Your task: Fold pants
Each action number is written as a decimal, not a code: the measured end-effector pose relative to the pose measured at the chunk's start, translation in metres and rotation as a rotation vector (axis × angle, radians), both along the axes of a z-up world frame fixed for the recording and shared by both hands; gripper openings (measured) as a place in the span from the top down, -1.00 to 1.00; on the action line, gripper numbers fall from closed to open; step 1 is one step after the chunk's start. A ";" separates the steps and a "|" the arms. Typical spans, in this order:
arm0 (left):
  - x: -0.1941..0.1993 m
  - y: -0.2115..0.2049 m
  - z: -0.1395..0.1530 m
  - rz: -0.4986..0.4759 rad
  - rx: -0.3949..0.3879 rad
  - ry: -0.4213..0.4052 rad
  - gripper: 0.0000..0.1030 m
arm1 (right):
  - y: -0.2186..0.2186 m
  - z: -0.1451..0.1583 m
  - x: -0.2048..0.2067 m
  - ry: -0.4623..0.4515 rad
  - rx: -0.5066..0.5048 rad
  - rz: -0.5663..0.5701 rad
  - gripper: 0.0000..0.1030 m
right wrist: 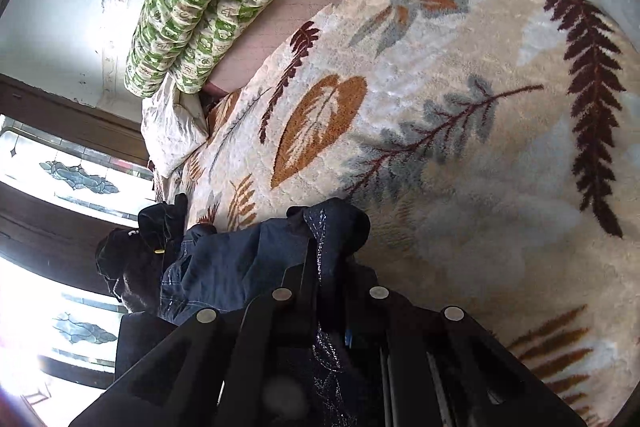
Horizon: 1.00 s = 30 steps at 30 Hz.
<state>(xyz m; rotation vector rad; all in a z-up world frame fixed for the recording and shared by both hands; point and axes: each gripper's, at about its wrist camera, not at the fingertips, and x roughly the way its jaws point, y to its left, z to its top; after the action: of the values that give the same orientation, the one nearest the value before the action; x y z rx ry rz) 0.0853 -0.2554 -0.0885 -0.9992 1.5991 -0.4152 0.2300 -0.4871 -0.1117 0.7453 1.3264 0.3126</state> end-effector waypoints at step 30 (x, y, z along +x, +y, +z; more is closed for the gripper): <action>-0.066 0.415 0.011 0.415 -0.129 0.072 0.78 | 0.400 0.006 0.041 0.113 -0.035 0.294 0.44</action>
<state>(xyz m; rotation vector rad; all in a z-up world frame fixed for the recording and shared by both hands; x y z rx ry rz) 0.0194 0.1598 -0.0771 -1.4219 1.3927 -0.1984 0.2715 -0.0871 -0.1062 0.5439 1.5477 0.4861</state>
